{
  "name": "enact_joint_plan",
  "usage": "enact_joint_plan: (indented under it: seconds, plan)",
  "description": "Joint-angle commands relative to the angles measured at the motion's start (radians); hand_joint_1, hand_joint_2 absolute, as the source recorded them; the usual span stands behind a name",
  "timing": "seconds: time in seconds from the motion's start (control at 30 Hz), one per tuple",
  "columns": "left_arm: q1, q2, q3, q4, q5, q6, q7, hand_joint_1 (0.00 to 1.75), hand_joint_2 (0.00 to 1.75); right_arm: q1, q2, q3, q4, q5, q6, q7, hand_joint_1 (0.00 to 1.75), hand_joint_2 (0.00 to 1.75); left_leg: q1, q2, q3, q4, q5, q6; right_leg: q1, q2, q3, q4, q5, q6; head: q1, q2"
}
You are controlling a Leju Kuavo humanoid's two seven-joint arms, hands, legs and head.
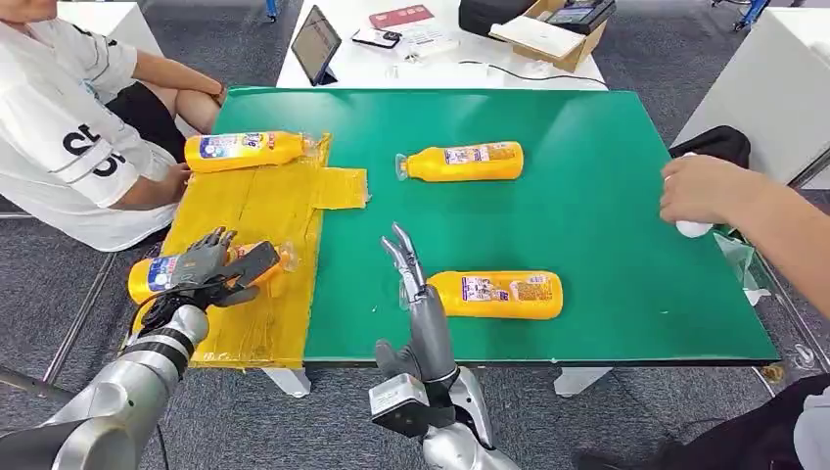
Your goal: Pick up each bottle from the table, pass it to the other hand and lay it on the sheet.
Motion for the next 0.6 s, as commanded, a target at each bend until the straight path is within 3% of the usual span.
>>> enact_joint_plan:
  seconds: [0.03, 0.27, 0.6]
  plan:
    - [0.008, -0.018, -0.034, 0.071, 0.041, -0.079, -0.055, 0.00, 1.75, -0.010, -0.004, -0.022, 0.053, 0.005, 0.005, 0.001, 0.00, 0.00, 0.000, 0.000, 0.002, -0.001, 0.000, -0.001, 0.000, 0.000, 0.002, -0.001, 0.000, -0.001, 0.000, 0.000]
    - [0.018, -0.063, 0.060, 0.027, 0.355, -0.251, -0.273, 0.00, 1.75, -0.017, -0.001, -0.019, 0.089, 0.002, 0.018, 0.000, 0.00, 0.00, 0.000, -0.002, 0.004, -0.002, 0.001, 0.000, 0.000, -0.002, 0.004, -0.002, 0.000, -0.001, 0.000, 0.000]
    - [0.018, -0.064, 0.064, 0.021, 0.371, -0.255, -0.280, 0.00, 1.75, -0.018, -0.001, -0.018, 0.091, 0.001, 0.019, 0.000, 0.00, 0.00, 0.000, 0.001, 0.005, -0.002, 0.000, -0.001, 0.000, 0.000, 0.004, -0.002, 0.000, -0.002, 0.000, 0.000]
